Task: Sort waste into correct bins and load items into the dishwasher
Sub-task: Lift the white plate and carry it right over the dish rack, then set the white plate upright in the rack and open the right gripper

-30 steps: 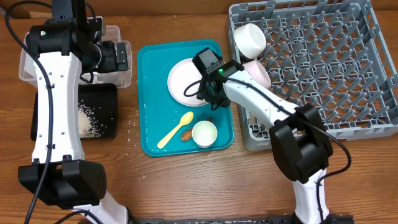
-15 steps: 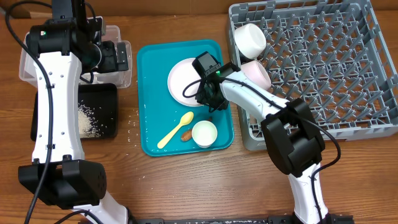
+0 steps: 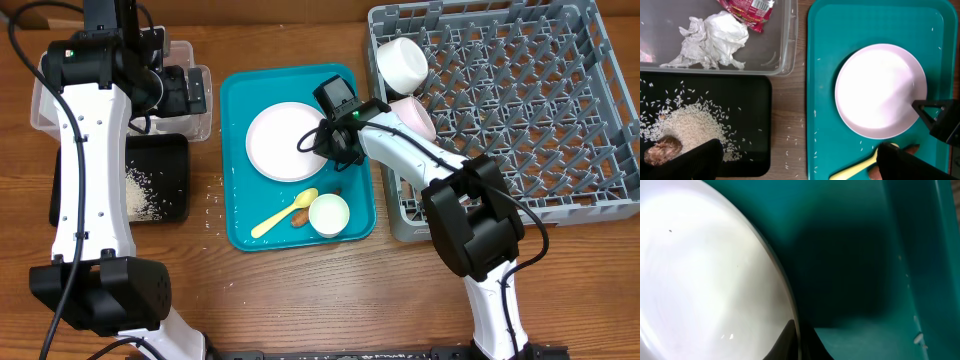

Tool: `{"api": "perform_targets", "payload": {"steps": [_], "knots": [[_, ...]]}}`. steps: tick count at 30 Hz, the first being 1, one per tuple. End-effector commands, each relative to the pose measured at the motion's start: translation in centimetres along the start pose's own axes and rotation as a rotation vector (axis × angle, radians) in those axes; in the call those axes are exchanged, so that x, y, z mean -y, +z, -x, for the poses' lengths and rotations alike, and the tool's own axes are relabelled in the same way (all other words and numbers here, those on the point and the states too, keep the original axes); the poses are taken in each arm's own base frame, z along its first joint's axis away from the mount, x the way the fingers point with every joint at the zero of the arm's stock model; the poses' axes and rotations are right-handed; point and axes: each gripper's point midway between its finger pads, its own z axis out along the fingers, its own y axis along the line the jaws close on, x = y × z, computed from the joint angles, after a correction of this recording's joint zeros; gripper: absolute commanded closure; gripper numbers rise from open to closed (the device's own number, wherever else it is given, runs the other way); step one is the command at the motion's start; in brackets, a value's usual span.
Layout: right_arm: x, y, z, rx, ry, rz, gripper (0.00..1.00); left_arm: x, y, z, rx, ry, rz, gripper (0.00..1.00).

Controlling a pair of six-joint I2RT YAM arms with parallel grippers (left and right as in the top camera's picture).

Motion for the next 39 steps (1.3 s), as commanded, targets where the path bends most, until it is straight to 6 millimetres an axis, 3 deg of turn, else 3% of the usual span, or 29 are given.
{"api": "perform_targets", "payload": {"steps": [1,5,8,13,15,18,22,24,29,39], "knots": [[-0.2,-0.2,1.2,0.017,-0.047,0.017,0.96,0.0,-0.2,0.1,0.006,0.004,0.002,0.00],[-1.6,-1.5,3.0,0.063,-0.127,0.054,0.96,0.0,-0.2,0.1,0.006,0.004,0.002,0.00],[-3.1,-3.7,4.7,0.108,-0.184,0.082,0.96,0.0,-0.2,0.1,0.006,0.005,0.003,0.00],[-3.3,-11.5,9.3,0.263,-0.198,0.025,0.96,0.0,-0.2,0.1,0.006,0.005,0.003,0.00],[-2.9,-15.6,11.2,0.351,-0.219,-0.020,0.96,0.0,-0.2,0.1,0.006,0.005,0.002,0.00],[-0.9,-21.9,13.7,0.511,-0.218,-0.150,0.96,0.0,-0.2,0.1,0.006,0.004,0.002,0.00],[4.5,-30.2,16.5,0.777,-0.132,-0.470,0.96,0.0,-0.2,0.1,0.006,0.005,0.002,0.00],[7.2,-33.3,17.1,0.876,-0.089,-0.660,0.96,0.0,-0.2,0.1,0.006,0.004,0.002,0.00],[11.8,-36.2,17.6,0.945,-0.048,-0.964,0.96,0.0,-0.2,0.1,0.006,0.005,0.003,0.00],[19.8,-32.7,19.1,0.854,0.035,-1.114,0.96,0.0,-0.2,0.1,0.006,0.004,0.002,0.00]]}}
